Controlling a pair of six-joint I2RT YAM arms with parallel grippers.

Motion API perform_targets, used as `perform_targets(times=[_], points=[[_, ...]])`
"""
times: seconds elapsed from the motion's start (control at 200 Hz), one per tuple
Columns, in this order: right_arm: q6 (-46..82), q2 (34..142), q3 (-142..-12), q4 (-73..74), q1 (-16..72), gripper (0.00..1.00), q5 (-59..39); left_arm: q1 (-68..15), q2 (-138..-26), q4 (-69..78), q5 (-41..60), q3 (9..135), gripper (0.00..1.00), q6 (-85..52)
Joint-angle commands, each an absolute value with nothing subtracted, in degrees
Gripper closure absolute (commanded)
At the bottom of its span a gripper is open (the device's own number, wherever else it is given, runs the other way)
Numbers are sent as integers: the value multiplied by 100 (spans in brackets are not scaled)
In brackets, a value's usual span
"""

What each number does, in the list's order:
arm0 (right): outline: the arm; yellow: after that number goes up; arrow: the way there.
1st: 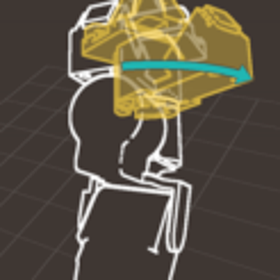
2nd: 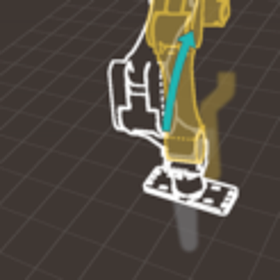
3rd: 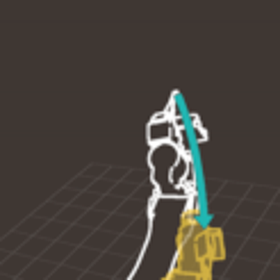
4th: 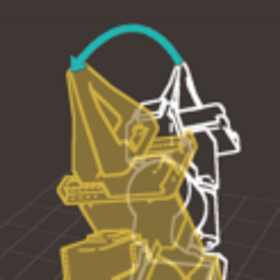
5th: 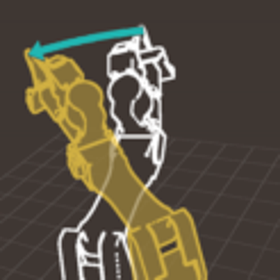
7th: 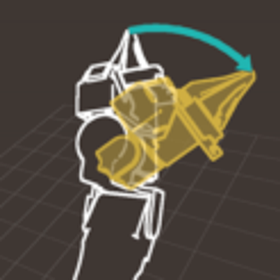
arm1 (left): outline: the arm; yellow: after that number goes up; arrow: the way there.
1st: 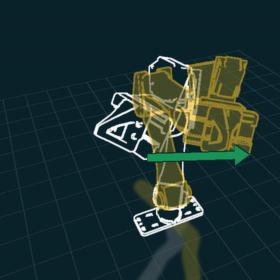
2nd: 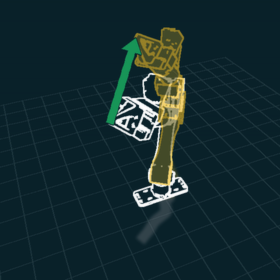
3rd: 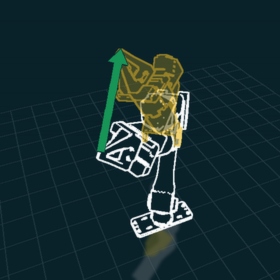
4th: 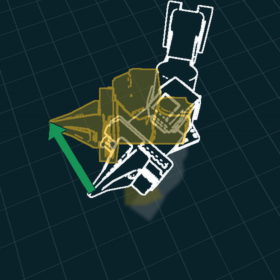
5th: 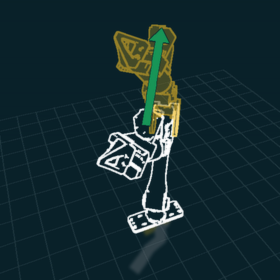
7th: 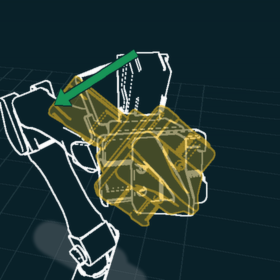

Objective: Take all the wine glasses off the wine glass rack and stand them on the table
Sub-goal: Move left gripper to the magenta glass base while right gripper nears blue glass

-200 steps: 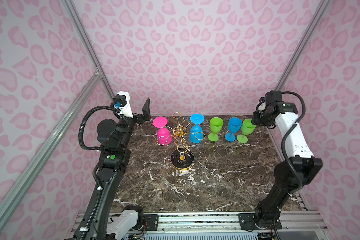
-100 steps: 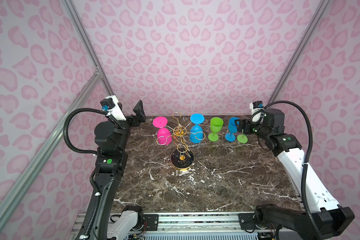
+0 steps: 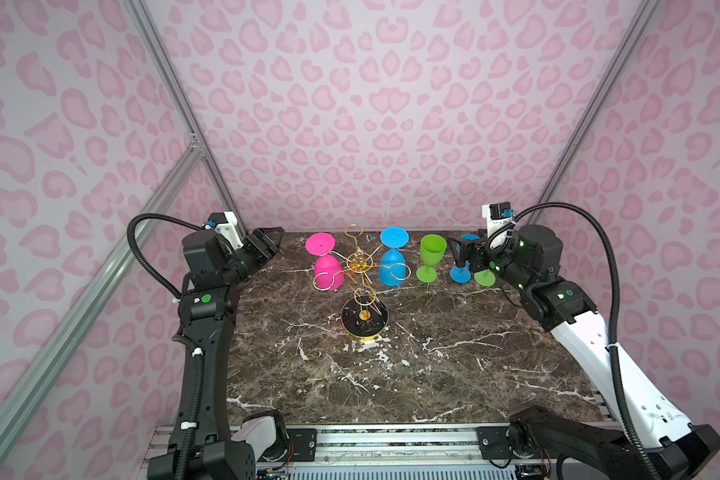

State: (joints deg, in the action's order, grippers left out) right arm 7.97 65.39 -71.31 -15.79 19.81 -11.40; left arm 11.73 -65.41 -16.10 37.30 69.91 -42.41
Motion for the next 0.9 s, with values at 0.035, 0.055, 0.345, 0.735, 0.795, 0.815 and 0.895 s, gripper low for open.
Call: perform_targets(times=[0.035, 0.055, 0.345, 0.735, 0.795, 0.815, 0.895], points=[[928, 6417, -6875, -1287, 1995, 9, -1383, 1198, -6733, -1239, 4721, 6919, 35, -4692], [946, 6408, -6838, -1268, 1995, 9, -1408, 1195, -6763, -1184, 4781, 6902, 37, -4717], [1071, 6381, -6686, -1160, 2007, 9, -1588, 1145, -7197, -976, 5189, 6793, 55, -4774], [1179, 6407, -6653, -1099, 2012, 9, -1713, 770, -7639, -980, 5395, 6918, 63, -4641], [1189, 6403, -6653, -1090, 2012, 9, -1714, 741, -7674, -967, 5396, 6930, 68, -4636], [1197, 6401, -6652, -1082, 2013, 9, -1714, 739, -7677, -967, 5396, 6939, 69, -4640], [1203, 6403, -6648, -1081, 2013, 9, -1712, 713, -7694, -962, 5381, 6961, 72, -4639]])
